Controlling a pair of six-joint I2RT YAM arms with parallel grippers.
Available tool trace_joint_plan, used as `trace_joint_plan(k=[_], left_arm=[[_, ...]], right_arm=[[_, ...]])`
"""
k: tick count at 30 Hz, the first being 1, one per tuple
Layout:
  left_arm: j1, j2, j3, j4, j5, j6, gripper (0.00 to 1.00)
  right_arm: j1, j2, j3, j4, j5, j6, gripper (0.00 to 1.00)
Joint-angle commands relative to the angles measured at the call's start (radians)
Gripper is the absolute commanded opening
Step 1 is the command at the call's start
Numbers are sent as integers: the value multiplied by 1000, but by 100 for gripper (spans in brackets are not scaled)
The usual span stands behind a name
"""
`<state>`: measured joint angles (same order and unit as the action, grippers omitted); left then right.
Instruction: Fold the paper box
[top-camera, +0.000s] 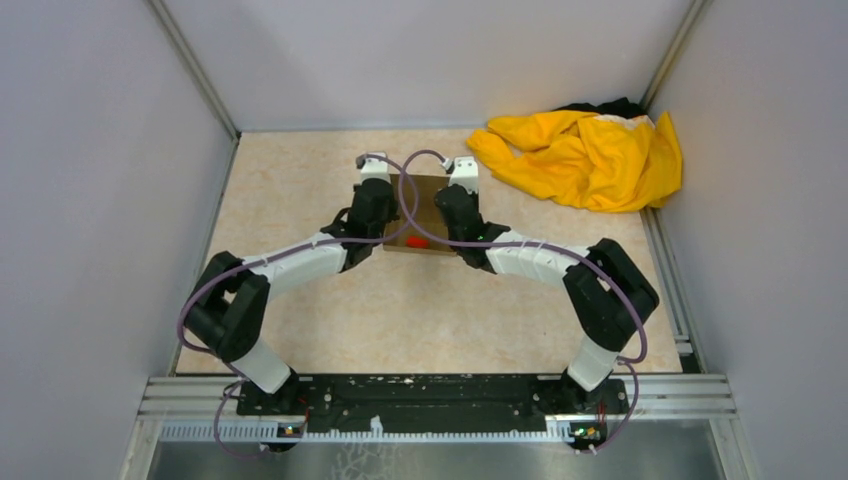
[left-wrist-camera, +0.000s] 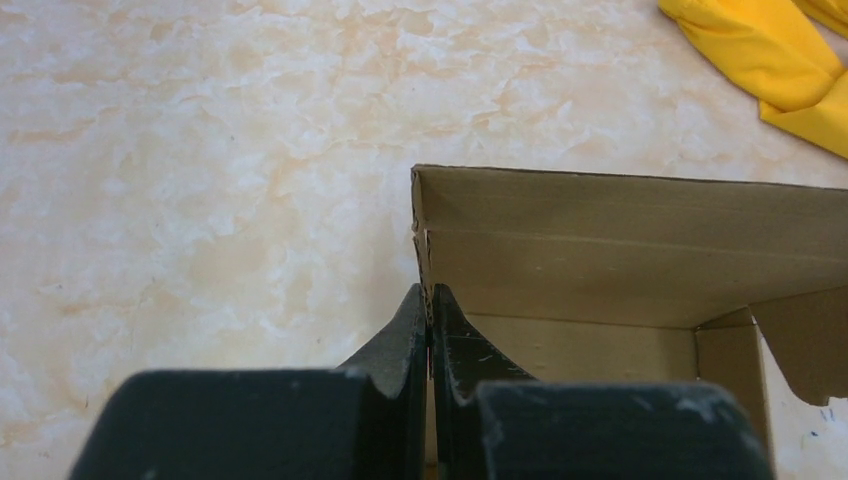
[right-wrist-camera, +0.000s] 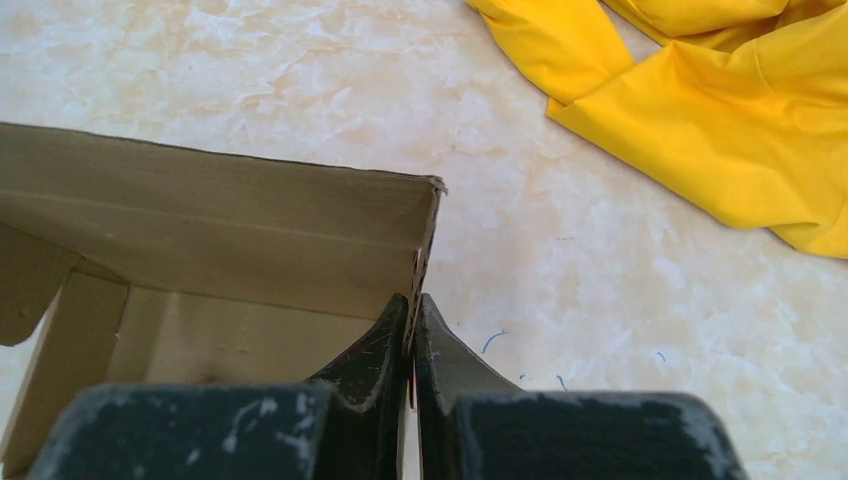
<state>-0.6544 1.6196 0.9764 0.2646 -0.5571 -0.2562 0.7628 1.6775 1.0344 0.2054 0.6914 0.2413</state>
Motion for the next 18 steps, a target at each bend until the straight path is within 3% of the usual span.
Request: trace_joint_plan(k=[1, 18], left_arm=[[1, -10, -44, 67, 74, -24, 5], [24, -105, -208, 100, 108, -76, 4]], right_arm=[[5, 12, 29, 85, -40, 73, 2], [2, 38, 2, 62, -15, 206, 0]])
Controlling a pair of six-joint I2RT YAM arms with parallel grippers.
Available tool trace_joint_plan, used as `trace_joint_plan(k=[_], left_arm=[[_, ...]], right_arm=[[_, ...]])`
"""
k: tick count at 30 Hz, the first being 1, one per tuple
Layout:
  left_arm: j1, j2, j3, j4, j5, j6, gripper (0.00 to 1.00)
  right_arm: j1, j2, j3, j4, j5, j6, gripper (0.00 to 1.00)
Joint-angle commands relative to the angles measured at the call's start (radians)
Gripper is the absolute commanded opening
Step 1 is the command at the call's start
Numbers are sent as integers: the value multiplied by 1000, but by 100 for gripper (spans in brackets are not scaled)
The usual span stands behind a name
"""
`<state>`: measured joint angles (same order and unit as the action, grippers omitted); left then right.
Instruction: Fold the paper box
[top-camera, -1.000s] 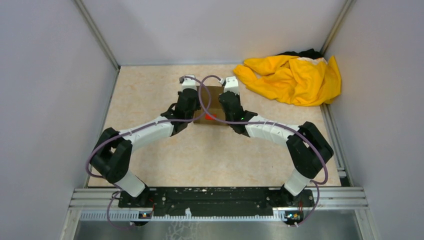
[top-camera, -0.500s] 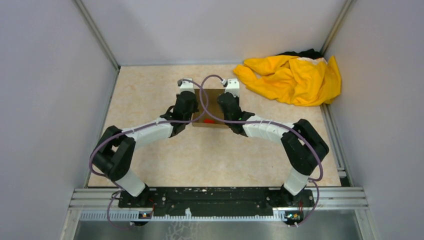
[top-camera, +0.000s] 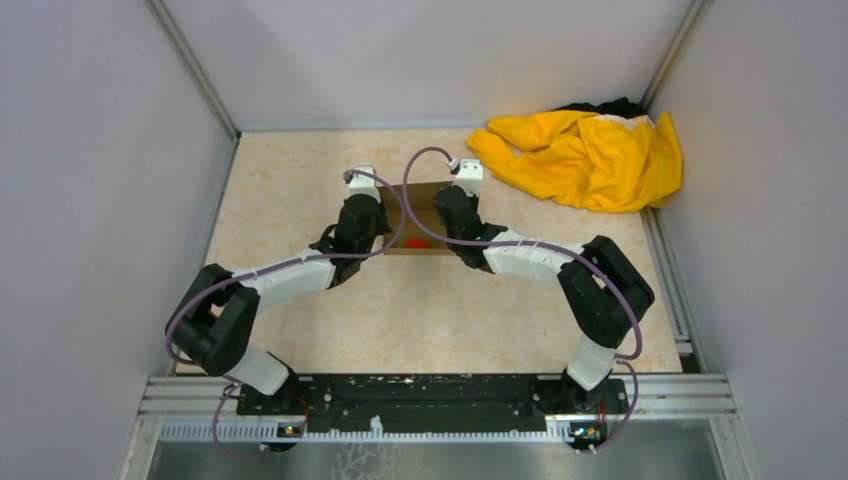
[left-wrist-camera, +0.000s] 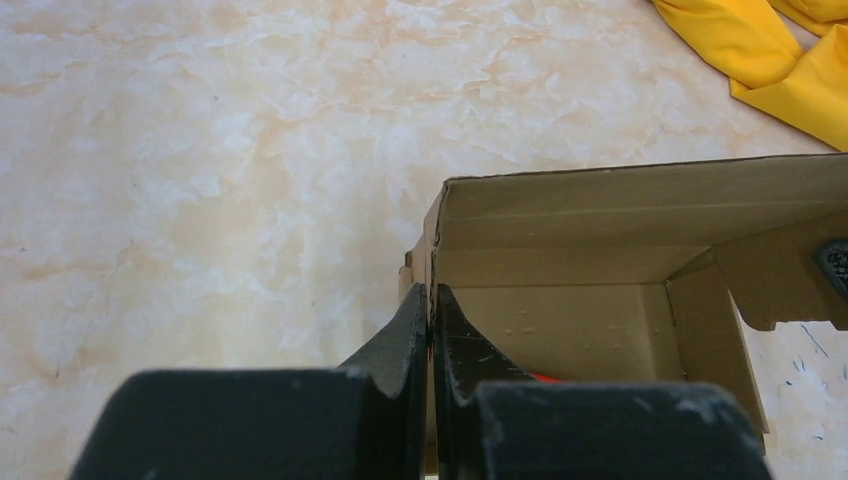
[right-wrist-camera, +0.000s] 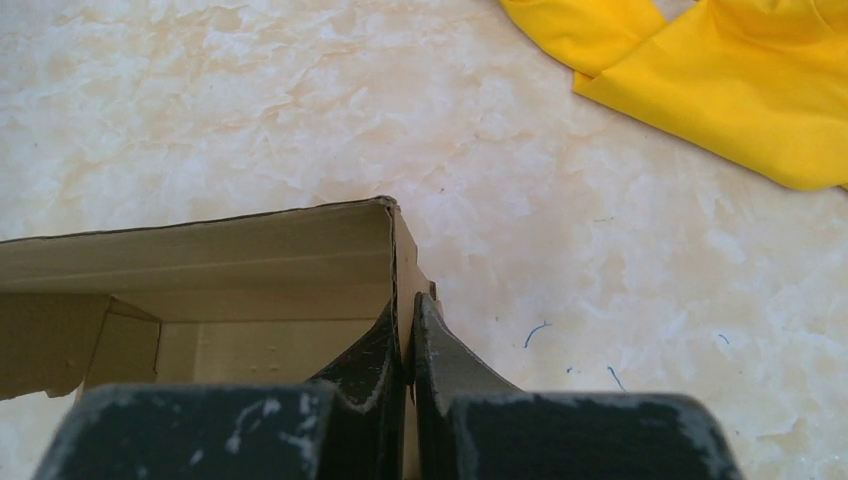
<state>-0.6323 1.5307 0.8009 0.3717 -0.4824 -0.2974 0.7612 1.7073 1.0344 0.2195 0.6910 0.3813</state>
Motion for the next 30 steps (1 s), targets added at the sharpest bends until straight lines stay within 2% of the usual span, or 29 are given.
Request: trace_joint_plan(k=[1, 22, 27, 30], left_arm=[[1, -18, -36, -6, 35, -40, 4], [2, -56, -134, 6, 46, -91, 2], [2, -65, -156, 6, 59, -99, 2], [0, -74, -175, 8, 65, -106, 2]], right_arm=[[3, 9, 1, 48, -18, 72, 0], [6, -19, -144, 111, -47, 142, 0], [10, -47, -188, 129, -56, 136, 6], [13, -67, -222, 138, -65, 131, 14]])
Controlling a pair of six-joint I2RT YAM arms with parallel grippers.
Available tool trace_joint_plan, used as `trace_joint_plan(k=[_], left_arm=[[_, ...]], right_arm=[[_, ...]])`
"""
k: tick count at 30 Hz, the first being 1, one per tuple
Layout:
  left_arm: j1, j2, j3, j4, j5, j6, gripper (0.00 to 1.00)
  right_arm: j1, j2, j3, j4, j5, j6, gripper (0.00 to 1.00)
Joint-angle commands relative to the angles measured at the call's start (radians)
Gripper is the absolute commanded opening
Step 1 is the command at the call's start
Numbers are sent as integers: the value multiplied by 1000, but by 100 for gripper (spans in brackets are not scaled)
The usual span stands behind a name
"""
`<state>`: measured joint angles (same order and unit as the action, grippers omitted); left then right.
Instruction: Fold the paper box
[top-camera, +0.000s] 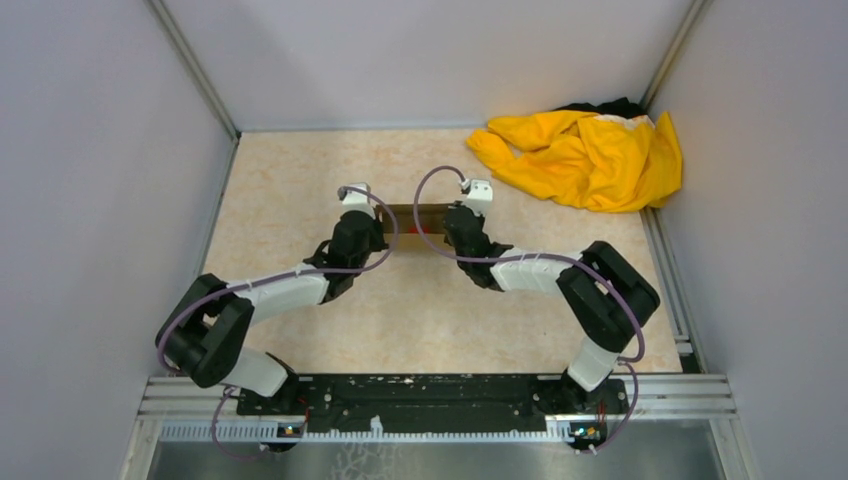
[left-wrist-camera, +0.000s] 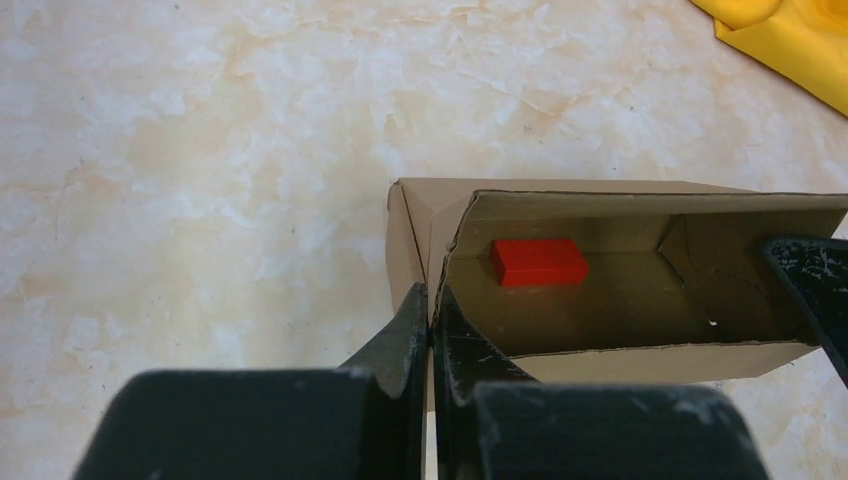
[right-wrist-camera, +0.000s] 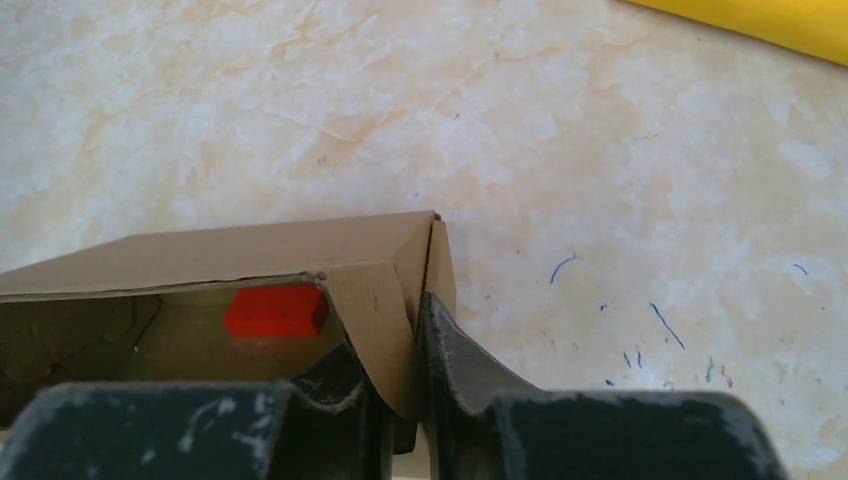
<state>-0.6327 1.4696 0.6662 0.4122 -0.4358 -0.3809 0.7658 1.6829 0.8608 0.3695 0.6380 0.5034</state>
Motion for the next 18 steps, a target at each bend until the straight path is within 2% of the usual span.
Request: trace_joint_plan(k=[1, 10, 14, 18], left_arm=[[0, -18, -49, -30, 20, -25, 2], [0, -59, -126, -36, 47, -41, 6], [-1, -66, -160, -38, 52, -50, 7], [-1, -79, -167, -52, 47, -47, 10]], right_arm=[[9, -49, -63, -4, -15, 9, 15], [10, -105, -190, 73, -58, 9, 37], [10, -130, -213, 80, -75, -8, 43], [10, -194, -244, 75, -81, -31, 54]])
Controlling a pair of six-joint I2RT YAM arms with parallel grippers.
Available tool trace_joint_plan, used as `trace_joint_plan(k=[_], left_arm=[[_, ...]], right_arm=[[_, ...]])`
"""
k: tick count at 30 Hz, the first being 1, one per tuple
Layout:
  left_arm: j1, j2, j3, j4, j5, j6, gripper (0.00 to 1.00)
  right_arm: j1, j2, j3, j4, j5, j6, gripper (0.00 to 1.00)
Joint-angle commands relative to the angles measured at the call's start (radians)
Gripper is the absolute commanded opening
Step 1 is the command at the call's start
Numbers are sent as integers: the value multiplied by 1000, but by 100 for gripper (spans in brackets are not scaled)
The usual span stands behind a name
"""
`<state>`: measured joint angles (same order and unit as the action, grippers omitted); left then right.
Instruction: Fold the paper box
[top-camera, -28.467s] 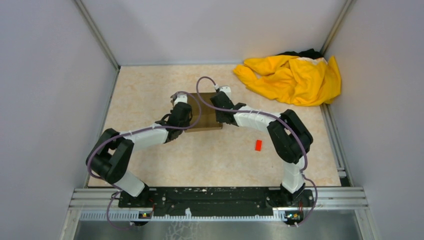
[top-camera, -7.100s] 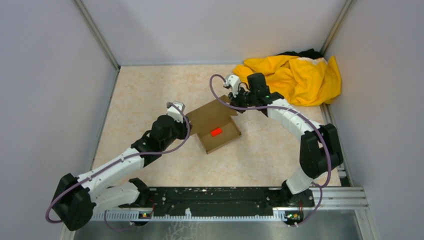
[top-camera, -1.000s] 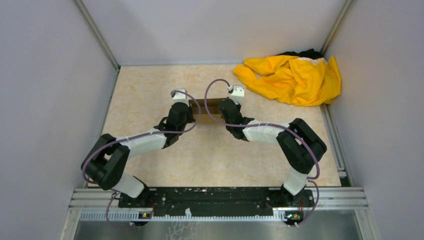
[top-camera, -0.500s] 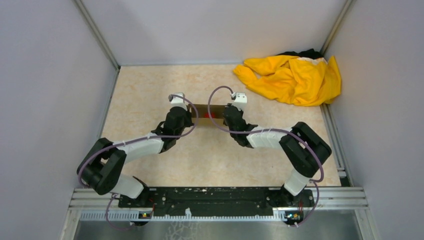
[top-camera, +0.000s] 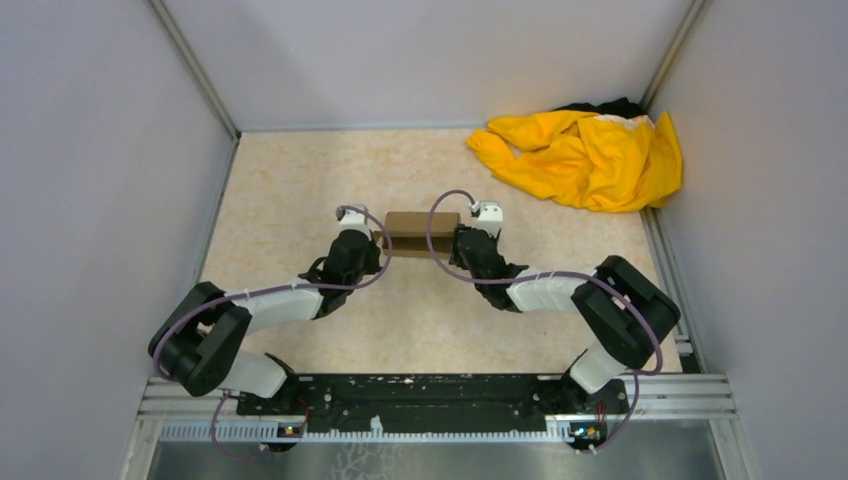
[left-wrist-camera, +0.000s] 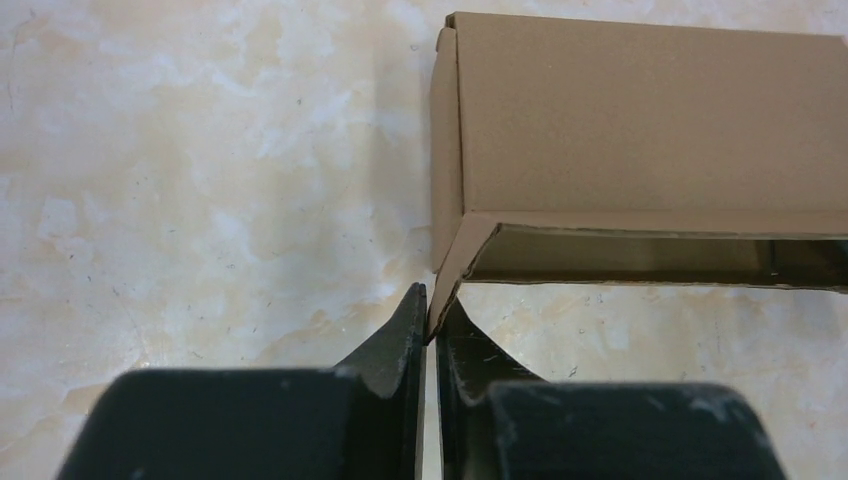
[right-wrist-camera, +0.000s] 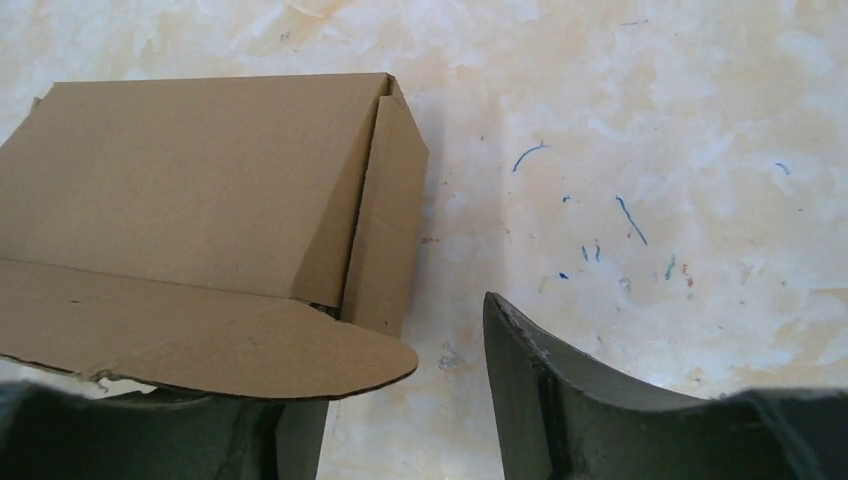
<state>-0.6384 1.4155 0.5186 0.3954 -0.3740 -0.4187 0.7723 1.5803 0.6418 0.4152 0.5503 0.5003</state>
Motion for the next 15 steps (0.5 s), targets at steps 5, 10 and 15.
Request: trace_joint_plan(k=[5, 10, 15], left_arm=[[6, -43, 3, -85, -15, 9, 16], [6, -41, 27, -115, -9, 18, 17], [6, -40, 40, -126, 2, 21, 17]], right_arm=[[3, -188, -47, -9, -17, -76, 66], [3, -268, -83, -11, -95, -119, 75], [2, -318, -96, -44, -155, -118, 76]])
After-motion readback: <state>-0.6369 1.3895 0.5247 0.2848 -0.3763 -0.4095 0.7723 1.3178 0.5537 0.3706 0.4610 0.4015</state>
